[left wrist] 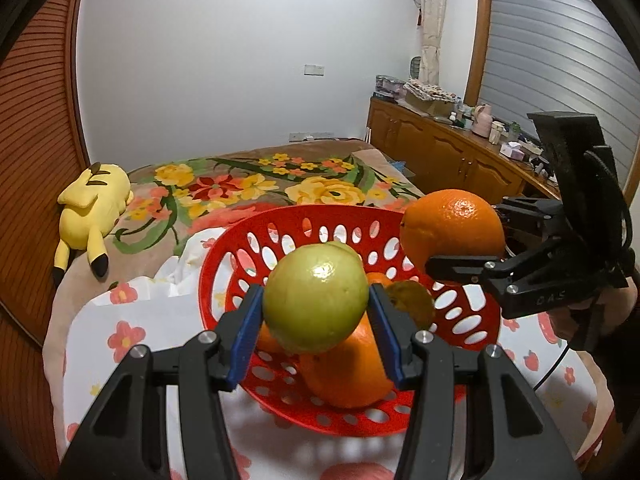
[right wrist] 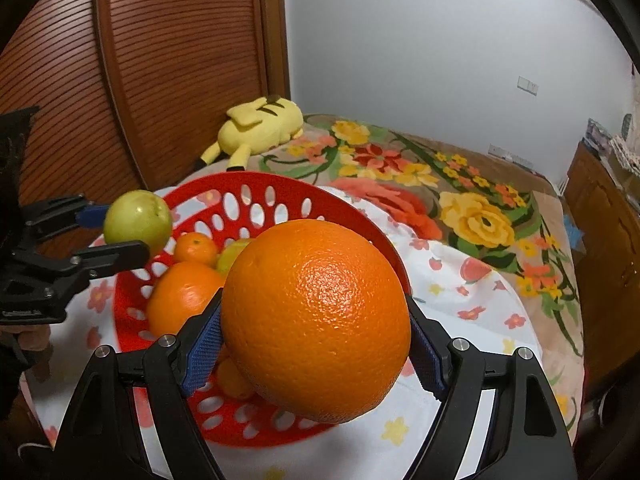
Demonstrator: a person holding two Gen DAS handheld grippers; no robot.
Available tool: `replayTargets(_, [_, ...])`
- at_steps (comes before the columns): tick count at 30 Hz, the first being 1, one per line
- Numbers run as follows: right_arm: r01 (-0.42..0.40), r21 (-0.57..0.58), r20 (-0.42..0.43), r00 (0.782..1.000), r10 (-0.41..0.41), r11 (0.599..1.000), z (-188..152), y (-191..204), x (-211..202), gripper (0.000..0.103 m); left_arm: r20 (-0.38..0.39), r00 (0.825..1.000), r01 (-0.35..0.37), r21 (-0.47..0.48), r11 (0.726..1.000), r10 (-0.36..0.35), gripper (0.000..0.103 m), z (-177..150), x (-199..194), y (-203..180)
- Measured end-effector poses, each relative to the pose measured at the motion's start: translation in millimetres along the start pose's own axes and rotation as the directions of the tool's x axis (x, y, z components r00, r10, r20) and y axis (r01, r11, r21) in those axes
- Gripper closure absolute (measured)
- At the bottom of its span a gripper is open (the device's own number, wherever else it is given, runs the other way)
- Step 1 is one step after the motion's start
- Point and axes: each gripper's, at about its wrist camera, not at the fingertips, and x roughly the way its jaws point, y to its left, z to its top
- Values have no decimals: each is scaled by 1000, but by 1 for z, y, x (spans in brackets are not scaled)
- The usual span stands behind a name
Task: Organize fruits
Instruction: 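Lift and carry the orange and guava in both tools over the red basket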
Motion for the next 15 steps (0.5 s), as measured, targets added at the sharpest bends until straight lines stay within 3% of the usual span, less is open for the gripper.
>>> replayTargets(15, [-5,-23,-44,999,4,1000,10,-1,32,20,-22,1000,-16,-8,1000,16,52,1,17,17])
